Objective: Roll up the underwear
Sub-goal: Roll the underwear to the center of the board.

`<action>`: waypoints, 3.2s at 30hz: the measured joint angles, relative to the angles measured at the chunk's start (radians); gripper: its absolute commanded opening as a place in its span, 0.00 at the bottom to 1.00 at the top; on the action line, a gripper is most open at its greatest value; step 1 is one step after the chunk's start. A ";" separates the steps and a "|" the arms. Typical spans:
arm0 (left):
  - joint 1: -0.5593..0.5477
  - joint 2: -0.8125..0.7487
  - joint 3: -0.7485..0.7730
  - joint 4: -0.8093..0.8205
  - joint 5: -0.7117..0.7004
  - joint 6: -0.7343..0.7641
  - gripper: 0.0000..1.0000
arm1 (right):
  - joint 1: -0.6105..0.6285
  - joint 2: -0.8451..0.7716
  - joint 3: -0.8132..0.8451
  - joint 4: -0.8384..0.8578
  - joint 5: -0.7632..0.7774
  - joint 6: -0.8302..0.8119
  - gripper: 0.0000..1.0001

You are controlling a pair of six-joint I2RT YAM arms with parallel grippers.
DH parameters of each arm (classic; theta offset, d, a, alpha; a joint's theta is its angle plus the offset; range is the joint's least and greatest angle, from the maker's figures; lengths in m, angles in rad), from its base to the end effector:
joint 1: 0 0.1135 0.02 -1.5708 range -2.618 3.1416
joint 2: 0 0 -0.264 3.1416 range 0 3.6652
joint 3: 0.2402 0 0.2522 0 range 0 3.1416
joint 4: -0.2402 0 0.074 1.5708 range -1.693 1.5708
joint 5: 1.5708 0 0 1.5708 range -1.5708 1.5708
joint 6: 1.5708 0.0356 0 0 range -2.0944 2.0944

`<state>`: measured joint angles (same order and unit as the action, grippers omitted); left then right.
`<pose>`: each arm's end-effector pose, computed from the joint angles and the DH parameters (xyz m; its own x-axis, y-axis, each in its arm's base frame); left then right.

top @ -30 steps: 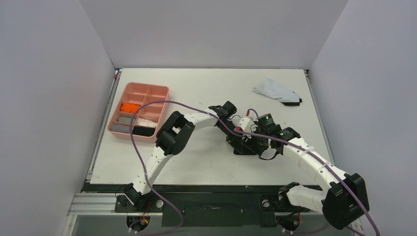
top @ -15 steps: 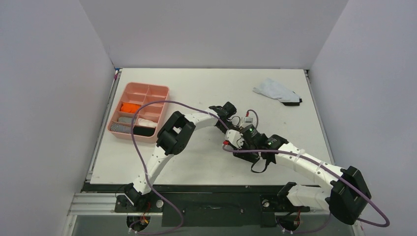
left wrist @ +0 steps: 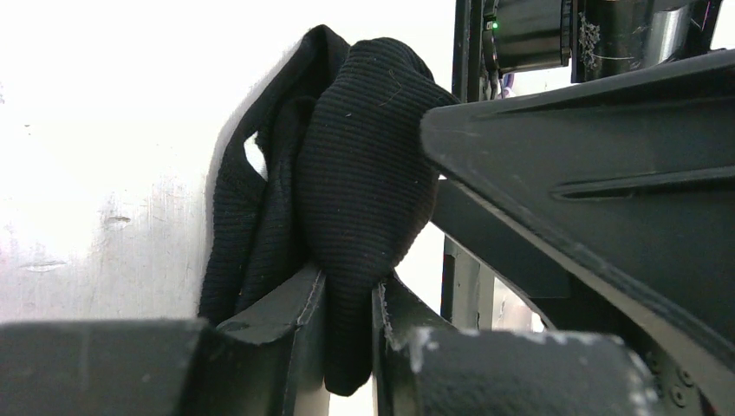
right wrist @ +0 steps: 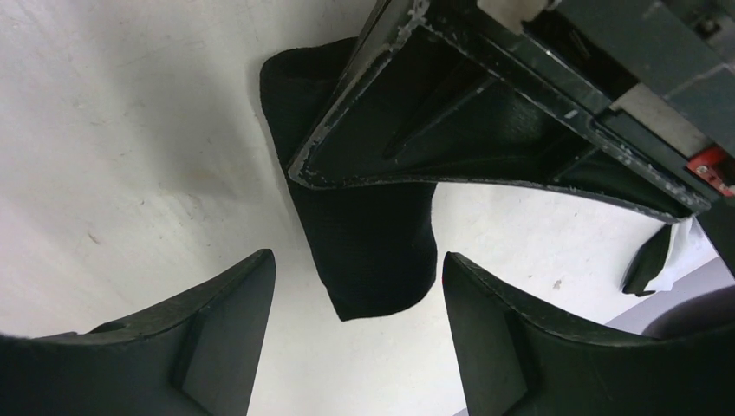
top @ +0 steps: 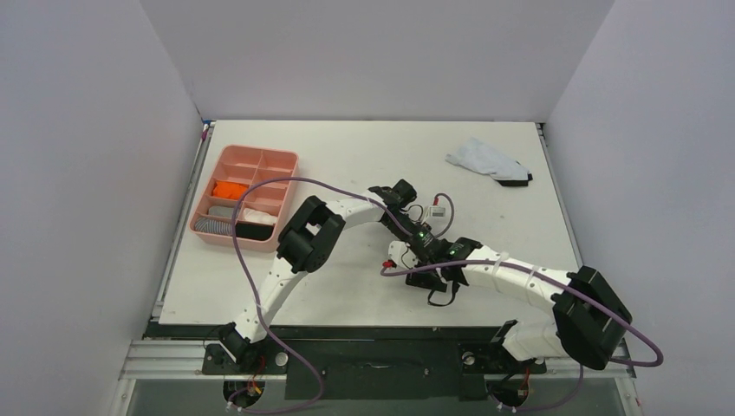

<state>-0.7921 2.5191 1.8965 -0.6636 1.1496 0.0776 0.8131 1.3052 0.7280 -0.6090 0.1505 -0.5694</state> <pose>0.3234 -0.3740 0.0883 -0.6356 0.6893 -0.3478 0.5218 0.0515 -0.8515 0.1617 0.1632 0.1836 -0.1702 -0.9555 -0.2411 -0.9158 0.2437 -0.3193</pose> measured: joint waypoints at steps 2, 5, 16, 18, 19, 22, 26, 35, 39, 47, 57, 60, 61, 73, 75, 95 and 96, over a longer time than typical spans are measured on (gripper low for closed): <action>0.000 0.001 0.001 -0.001 0.002 0.000 0.00 | 0.000 0.021 0.000 0.010 0.006 -0.010 0.66; 0.001 0.004 0.004 -0.004 0.005 0.000 0.00 | 0.000 0.051 0.000 0.025 0.013 -0.024 0.66; 0.002 0.006 0.007 -0.011 0.008 0.006 0.00 | -0.010 0.129 0.000 0.065 0.037 -0.078 0.62; 0.002 0.006 0.007 -0.022 0.008 0.007 0.00 | -0.023 0.140 0.000 0.074 0.036 -0.085 0.62; 0.002 0.006 0.007 -0.027 0.008 0.008 0.00 | -0.029 0.145 -0.001 0.079 0.037 -0.090 0.62; 0.002 0.006 0.007 -0.030 0.009 0.009 0.00 | -0.039 0.149 -0.001 0.085 0.038 -0.100 0.60; 0.002 0.007 0.007 -0.030 0.010 0.009 0.00 | -0.042 0.155 -0.001 0.089 0.035 -0.108 0.56; 0.003 0.008 0.007 -0.030 0.012 0.009 0.00 | -0.058 0.179 0.010 0.076 0.006 -0.127 0.28; 0.009 0.008 0.007 -0.031 0.013 0.009 0.05 | -0.080 0.192 0.026 0.055 -0.026 -0.127 0.04; 0.034 -0.003 -0.013 -0.030 0.034 0.012 0.47 | -0.150 0.214 0.068 0.040 -0.132 -0.121 0.00; 0.137 -0.060 -0.067 -0.053 0.048 -0.033 0.77 | -0.200 0.233 0.110 0.113 -0.294 -0.114 0.00; 0.153 -0.074 -0.081 -0.057 0.046 -0.038 0.84 | -0.204 0.236 0.118 0.131 -0.324 -0.116 0.00; 0.158 -0.079 -0.085 -0.058 0.045 -0.038 0.86 | -0.205 0.236 0.122 0.137 -0.333 -0.116 0.00; 0.189 -0.099 -0.104 -0.076 0.042 -0.010 0.89 | -0.211 0.255 0.142 0.156 -0.385 -0.118 0.00; 0.191 -0.099 -0.094 -0.099 0.035 0.013 0.88 | -0.211 0.257 0.143 0.157 -0.389 -0.119 0.00; 0.232 -0.061 -0.010 -0.374 0.042 0.321 0.80 | -0.212 0.288 0.166 0.169 -0.420 -0.114 0.00; 0.241 -0.061 -0.013 -0.390 0.053 0.331 0.80 | -0.213 0.292 0.167 0.164 -0.412 -0.103 0.00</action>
<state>-0.5510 2.4577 1.8832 -1.0538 1.2022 0.4088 0.5999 1.5974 0.8948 -0.4454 -0.2615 -0.6727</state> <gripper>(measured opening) 0.791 0.259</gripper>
